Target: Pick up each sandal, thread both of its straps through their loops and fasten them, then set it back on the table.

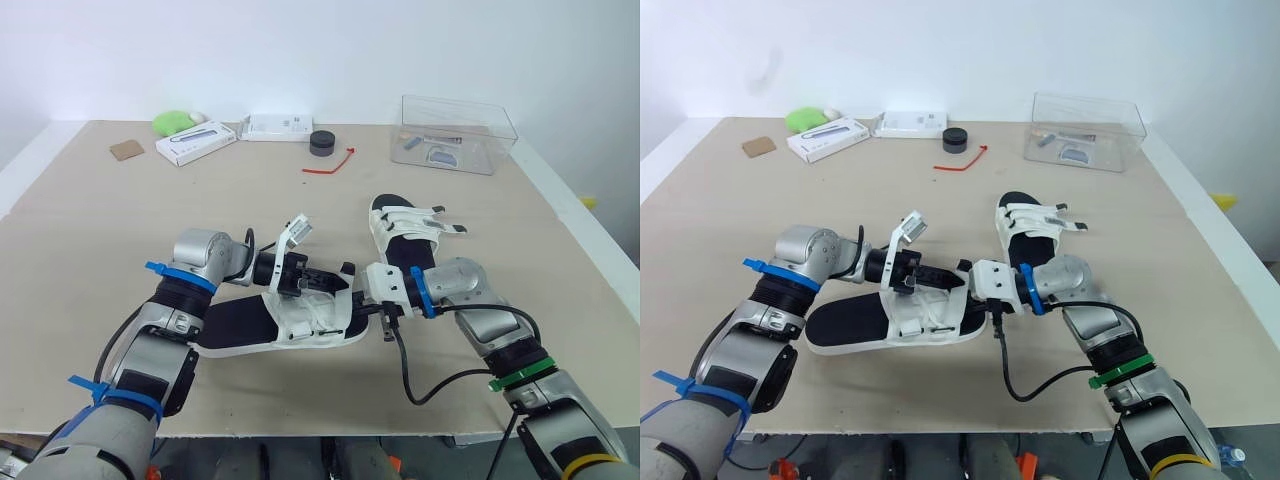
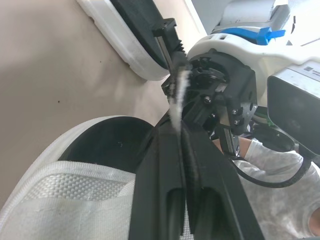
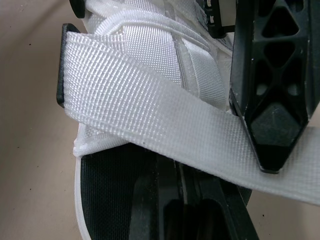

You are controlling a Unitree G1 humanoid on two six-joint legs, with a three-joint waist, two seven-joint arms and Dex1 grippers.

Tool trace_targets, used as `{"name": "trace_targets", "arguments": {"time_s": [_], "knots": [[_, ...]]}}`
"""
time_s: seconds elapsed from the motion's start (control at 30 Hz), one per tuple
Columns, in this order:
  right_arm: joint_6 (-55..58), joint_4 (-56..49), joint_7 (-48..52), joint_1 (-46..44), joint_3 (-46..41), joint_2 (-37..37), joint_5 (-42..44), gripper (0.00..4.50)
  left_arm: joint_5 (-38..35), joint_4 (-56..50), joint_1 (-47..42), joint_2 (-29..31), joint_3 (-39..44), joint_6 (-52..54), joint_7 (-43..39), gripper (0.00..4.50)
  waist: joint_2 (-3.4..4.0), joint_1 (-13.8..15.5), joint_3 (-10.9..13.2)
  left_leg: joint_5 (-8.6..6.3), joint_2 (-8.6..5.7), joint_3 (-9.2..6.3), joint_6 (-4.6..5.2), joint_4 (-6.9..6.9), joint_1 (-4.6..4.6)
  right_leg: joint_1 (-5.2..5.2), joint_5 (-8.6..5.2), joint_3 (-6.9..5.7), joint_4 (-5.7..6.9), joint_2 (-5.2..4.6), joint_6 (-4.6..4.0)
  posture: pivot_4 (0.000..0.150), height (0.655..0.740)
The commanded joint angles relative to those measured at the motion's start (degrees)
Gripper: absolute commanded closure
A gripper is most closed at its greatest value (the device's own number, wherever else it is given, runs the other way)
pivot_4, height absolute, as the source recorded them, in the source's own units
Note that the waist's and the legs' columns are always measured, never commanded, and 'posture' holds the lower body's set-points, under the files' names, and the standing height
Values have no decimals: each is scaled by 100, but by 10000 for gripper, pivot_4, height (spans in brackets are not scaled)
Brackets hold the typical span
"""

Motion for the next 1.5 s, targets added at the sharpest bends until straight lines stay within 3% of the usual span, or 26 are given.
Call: {"name": "trace_targets", "arguments": {"time_s": [0.03, 0.53, 0.67, 0.77, 0.83, 1.07, 1.27, 1.5], "knots": [[81, 102, -16, 73, 36, -139, -251, 45000, 52, -381, -7, 134, 135, -436, -107, 44495, 0, 0, 0, 0, 0, 0, 0, 0, 0, 0, 0, 0, 0, 0, 0, 1500, 7400], [67, 124, -8, 87, 42, -151, -248, 45000, 791, -3023, 694, 983, 69, -3602, -452, 44495, 1, 5, 1, 0, 1, 2, 0, 0, -4, -3, 0, 12, -1, -7, 0, 1500, 7400], [50, 156, 1, 67, 58, -136, -256, 45000, 1375, -3600, 1112, 1261, -331, -4799, -749, 44495, 1, 12, 0, 0, 1, 4, 0, -1, -1, -2, 0, 14, -1, -7, -1, 1500, 7400], [8, 235, 17, 13, 74, -112, -271, 45000, 2186, -3846, 1478, 1558, -794, -6596, -1157, 44495, 1, 16, 0, 1, 1, 6, 0, 0, 0, 0, 1, 15, -1, -7, -1, 1500, 7400], [-28, 299, 22, -25, 85, -96, -283, 45000, 2342, -3991, 1645, 1645, -936, -7301, -1372, 44495, 1, 17, 0, 1, 2, 8, 1, 0, 2, 0, 2, 15, -1, -7, -2, 1500, 7400], [-94, 389, 37, -56, 101, -68, -299, 45000, 2403, -4175, 1843, 1733, -1080, -8020, -1600, 44495, 1, 16, 0, 6, 3, 12, 9, 1, 4, 2, 1, 18, -1, -5, -7, 1500, 7400], [-142, 455, 67, -73, 110, -67, -313, 45000, 1975, -4656, 2077, 1786, -1053, -7497, -1608, 44495, 0, 16, 0, 5, 5, 11, 10, 1, 4, 2, 4, 15, -1, -2, -1, 1500, 7400], [-186, 533, 107, -127, 127, -38, -321, 45000, 897, -5251, 2087, 1878, -769, -5803, -1396, 11160, 1, 15, 0, 7, 5, 9, 14, 1, 7, 3, 5, 7, -1, 0, 0, 1500, 7400]]}}
